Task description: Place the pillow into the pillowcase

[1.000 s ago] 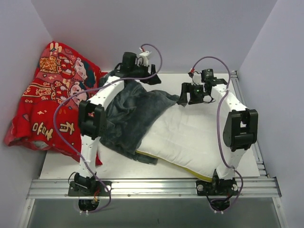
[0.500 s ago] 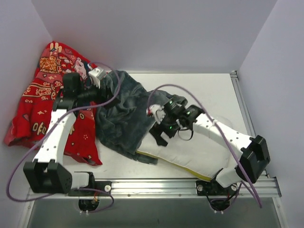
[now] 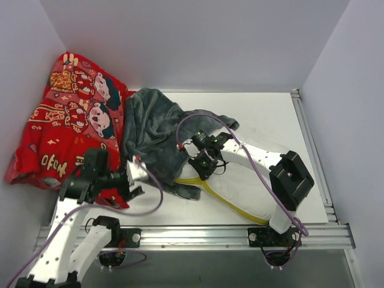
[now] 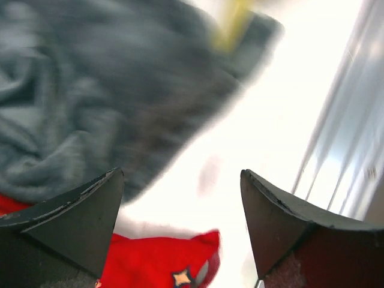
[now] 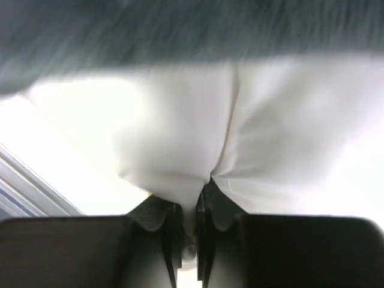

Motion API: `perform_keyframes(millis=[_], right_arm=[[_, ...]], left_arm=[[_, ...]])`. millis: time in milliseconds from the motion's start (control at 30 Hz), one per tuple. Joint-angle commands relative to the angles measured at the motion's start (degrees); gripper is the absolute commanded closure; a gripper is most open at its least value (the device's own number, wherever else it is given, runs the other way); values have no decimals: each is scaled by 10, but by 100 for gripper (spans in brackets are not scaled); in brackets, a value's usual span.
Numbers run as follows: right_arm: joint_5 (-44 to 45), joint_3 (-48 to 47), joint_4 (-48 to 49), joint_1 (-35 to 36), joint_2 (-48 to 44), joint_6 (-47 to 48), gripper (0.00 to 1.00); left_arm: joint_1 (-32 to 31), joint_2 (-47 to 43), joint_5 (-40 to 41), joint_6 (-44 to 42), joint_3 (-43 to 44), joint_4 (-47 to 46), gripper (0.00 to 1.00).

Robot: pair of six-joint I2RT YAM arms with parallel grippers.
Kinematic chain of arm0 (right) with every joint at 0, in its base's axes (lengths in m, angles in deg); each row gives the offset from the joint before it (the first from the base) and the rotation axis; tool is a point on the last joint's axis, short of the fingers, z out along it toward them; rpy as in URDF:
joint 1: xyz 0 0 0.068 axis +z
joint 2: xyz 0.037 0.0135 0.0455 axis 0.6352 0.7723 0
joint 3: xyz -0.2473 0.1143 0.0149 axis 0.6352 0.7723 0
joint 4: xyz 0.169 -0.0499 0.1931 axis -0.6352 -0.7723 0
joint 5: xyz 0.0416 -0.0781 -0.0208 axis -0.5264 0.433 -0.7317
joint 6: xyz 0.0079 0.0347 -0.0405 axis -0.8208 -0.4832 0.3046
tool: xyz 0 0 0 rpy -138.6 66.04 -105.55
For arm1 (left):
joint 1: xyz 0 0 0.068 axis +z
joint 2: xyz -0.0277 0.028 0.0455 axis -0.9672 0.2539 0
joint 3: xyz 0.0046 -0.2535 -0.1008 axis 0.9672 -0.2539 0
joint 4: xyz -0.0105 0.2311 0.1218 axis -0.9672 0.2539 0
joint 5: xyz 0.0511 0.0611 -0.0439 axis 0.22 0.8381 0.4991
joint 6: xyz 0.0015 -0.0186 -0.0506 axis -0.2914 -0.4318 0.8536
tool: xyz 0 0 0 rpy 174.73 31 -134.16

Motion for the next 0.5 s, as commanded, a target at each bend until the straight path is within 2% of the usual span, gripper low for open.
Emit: perform_keyframes(millis=[0,33,67,100,133,200,233,333,467], right_arm=[[-49,-31,4,-20,-31,-3,100],[-58,-32,4,-21,-35,-4,100],[-74,-31,4,-23,-38,-3,100],[-80,-30,3,-24,-42,-5,100],[-90,-30,2,-24,-41,-6,100],[-98,-30,2,-25,-41,-8,100],[-99,-30,2,-26,-41,-8,100],[-107,-31,2,-34,-39,-7,100],[-121,-35,-5,-39,-43,-3,100]], left_arm=[[-112,-46,59,-176,-38,82,14],[-145,-47,83,-165,-62,71,14],[-187,-46,109,-148,-75,18,14],[-260,-41,136,-133,-88,-13,15],[-304,-26,199,-112,-99,-45,16],[-379,-1,271,-95,-130,-151,17],[-447,33,324,-90,-137,-183,18],[-516,110,364,-109,-153,-278,20],[-539,181,404,-148,-180,-421,23]])
